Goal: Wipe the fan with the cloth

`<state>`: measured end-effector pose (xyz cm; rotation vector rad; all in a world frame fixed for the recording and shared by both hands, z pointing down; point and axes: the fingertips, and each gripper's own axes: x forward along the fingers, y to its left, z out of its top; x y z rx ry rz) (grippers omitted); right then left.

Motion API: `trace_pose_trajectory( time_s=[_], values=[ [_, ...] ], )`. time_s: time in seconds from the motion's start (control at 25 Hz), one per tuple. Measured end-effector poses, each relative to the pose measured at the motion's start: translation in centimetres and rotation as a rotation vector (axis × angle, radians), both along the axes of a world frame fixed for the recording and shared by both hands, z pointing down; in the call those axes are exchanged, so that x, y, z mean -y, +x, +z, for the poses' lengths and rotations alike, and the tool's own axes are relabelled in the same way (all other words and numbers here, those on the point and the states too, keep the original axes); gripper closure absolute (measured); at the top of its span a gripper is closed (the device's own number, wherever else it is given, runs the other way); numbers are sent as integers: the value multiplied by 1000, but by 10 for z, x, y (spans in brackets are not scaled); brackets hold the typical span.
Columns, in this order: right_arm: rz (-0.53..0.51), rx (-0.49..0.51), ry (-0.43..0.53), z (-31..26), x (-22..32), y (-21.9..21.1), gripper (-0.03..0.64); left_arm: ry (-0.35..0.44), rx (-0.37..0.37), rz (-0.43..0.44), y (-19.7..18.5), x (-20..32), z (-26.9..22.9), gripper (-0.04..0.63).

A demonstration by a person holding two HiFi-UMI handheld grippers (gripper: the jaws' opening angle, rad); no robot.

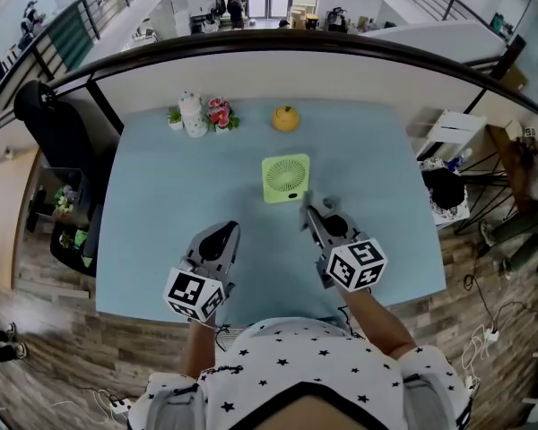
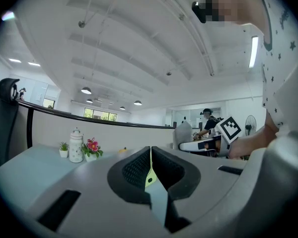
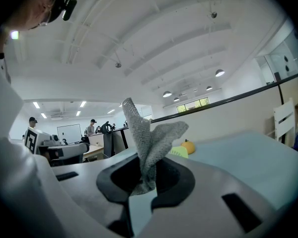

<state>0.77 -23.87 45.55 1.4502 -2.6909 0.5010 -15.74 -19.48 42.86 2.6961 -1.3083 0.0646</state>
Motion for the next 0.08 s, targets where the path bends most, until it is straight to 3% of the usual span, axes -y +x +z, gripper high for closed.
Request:
trace_pose_trajectory(
  time_s=[0.08],
  values=[
    [-1, -1, 1, 0, 0, -1, 568, 1, 0, -2, -1, 0, 0, 563]
  ],
)
